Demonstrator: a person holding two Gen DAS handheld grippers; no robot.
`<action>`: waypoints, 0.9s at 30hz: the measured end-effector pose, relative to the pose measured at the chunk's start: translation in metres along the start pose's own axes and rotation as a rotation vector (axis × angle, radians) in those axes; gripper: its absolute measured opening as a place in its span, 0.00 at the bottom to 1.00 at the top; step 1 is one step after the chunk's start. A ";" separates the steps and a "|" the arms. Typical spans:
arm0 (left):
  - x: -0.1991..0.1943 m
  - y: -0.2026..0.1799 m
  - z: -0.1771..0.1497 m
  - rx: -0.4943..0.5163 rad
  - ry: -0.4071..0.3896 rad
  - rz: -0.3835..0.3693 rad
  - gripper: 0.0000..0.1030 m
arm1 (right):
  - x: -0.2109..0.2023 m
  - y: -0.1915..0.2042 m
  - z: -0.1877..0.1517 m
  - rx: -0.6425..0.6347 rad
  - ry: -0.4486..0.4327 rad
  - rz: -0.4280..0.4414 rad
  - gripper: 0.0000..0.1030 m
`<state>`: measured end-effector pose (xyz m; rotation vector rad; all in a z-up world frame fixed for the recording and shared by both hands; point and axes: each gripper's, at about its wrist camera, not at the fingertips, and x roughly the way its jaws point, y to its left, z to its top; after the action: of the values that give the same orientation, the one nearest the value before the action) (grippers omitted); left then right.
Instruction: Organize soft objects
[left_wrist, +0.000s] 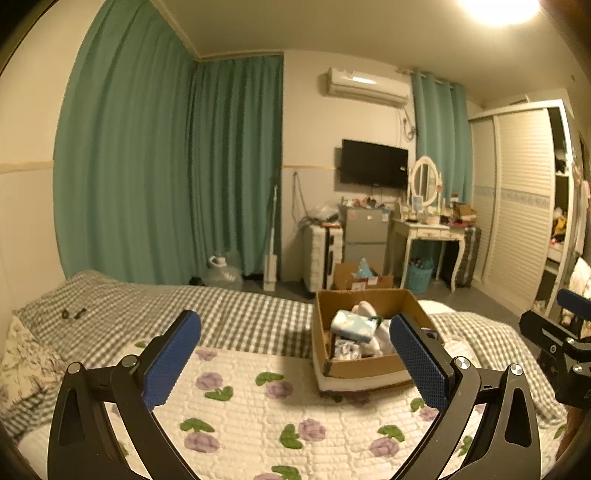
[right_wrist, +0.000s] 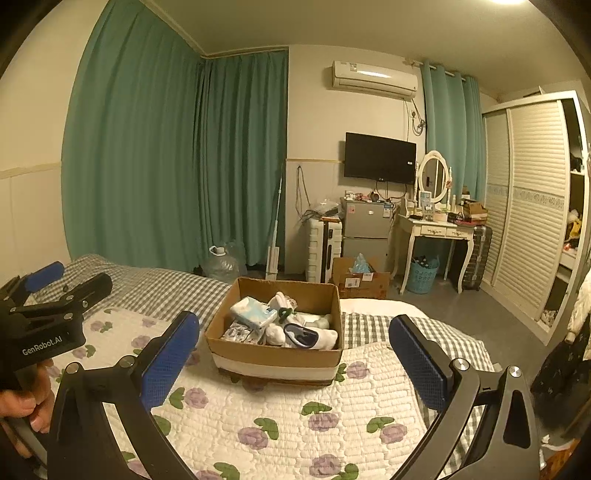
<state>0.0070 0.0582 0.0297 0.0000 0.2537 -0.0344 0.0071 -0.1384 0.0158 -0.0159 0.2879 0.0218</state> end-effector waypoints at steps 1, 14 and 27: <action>0.000 0.000 0.001 0.002 0.000 0.003 1.00 | 0.001 0.000 -0.001 0.002 0.002 0.001 1.00; -0.001 0.000 0.000 0.011 0.006 -0.002 1.00 | 0.003 -0.001 -0.004 0.015 0.002 0.018 1.00; 0.002 0.006 -0.001 0.013 0.012 -0.005 1.00 | 0.005 0.001 -0.008 0.007 0.018 0.012 1.00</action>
<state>0.0087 0.0641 0.0281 0.0130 0.2657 -0.0412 0.0097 -0.1379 0.0063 -0.0071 0.3059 0.0329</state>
